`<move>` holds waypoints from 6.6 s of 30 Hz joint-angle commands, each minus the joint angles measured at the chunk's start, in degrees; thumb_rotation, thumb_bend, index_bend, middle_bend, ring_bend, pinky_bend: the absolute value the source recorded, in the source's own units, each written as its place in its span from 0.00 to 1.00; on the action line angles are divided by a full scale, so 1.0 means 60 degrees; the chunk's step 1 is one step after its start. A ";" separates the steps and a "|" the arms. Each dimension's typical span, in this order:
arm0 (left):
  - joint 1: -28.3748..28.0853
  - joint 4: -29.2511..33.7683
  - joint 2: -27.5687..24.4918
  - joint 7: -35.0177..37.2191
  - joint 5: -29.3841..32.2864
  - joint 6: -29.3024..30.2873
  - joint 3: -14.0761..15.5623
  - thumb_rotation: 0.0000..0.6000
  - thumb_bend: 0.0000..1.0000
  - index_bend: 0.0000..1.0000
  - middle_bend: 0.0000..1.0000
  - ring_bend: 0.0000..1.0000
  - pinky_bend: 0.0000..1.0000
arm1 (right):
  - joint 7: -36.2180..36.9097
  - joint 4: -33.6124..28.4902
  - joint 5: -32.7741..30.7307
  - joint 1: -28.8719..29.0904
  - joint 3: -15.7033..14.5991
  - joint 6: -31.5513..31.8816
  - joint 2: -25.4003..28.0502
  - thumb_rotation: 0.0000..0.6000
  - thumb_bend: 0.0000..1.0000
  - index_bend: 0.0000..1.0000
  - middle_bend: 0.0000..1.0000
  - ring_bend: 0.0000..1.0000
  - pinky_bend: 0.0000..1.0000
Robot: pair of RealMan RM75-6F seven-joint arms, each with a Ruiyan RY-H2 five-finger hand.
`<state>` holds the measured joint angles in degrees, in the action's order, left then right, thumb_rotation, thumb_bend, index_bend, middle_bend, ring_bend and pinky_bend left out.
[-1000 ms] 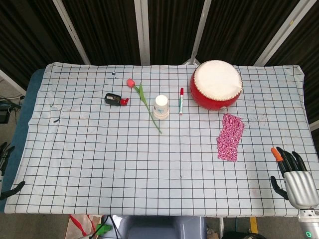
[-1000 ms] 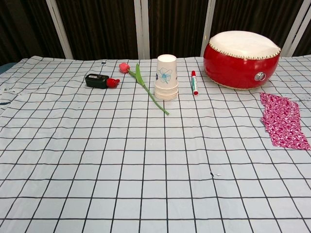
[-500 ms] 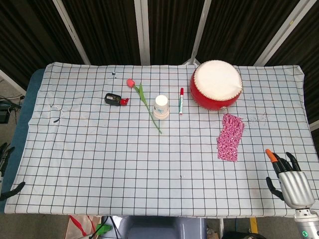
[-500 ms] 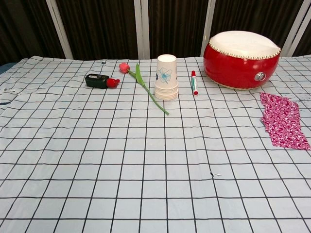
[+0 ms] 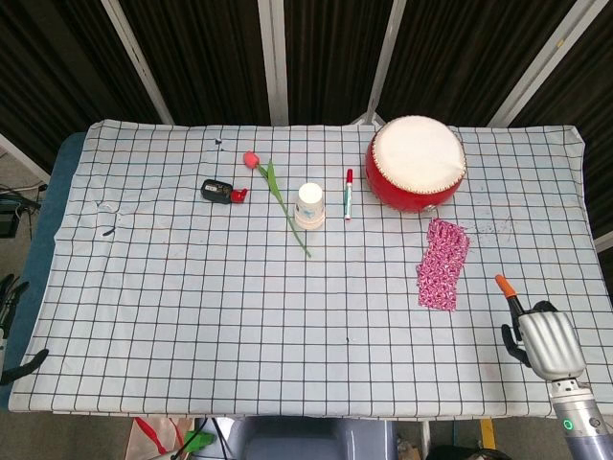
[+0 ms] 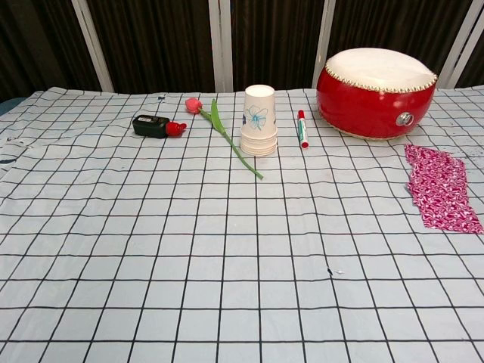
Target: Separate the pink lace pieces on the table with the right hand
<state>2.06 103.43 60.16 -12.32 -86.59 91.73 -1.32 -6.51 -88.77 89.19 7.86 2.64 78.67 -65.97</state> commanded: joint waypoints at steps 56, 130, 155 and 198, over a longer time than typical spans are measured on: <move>-0.0103 0.0003 0.0121 -0.0392 0.0362 -0.0184 -0.0102 1.00 0.25 0.11 0.00 0.00 0.02 | -0.4700 -0.0157 -0.3848 0.2671 -0.0295 -0.4407 -0.1344 1.00 0.76 0.11 0.84 0.81 0.47; -0.0172 0.0021 0.0242 -0.0782 0.0543 -0.0264 -0.0121 1.00 0.25 0.12 0.00 0.00 0.02 | -0.5199 0.0082 -0.5345 0.3883 -0.0323 -0.4783 -0.1333 1.00 0.77 0.13 0.84 0.81 0.47; -0.0184 0.0006 0.0226 -0.0725 0.0557 -0.0261 -0.0122 1.00 0.25 0.12 0.00 0.00 0.02 | -0.5964 -0.0426 -0.5796 0.4528 -0.0672 -0.4560 -0.1812 1.00 0.77 0.13 0.84 0.81 0.47; -0.0183 -0.0072 0.0100 -0.0315 0.0492 -0.0264 -0.0116 1.00 0.25 0.12 0.00 0.00 0.02 | -0.5141 -0.4209 -0.4274 0.4050 -0.0741 -0.1226 -0.0136 1.00 0.53 0.02 0.42 0.39 0.24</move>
<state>0.98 102.97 60.76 -14.20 -83.58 90.17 -2.05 -43.09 -109.76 57.33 36.41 -0.36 67.32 -71.48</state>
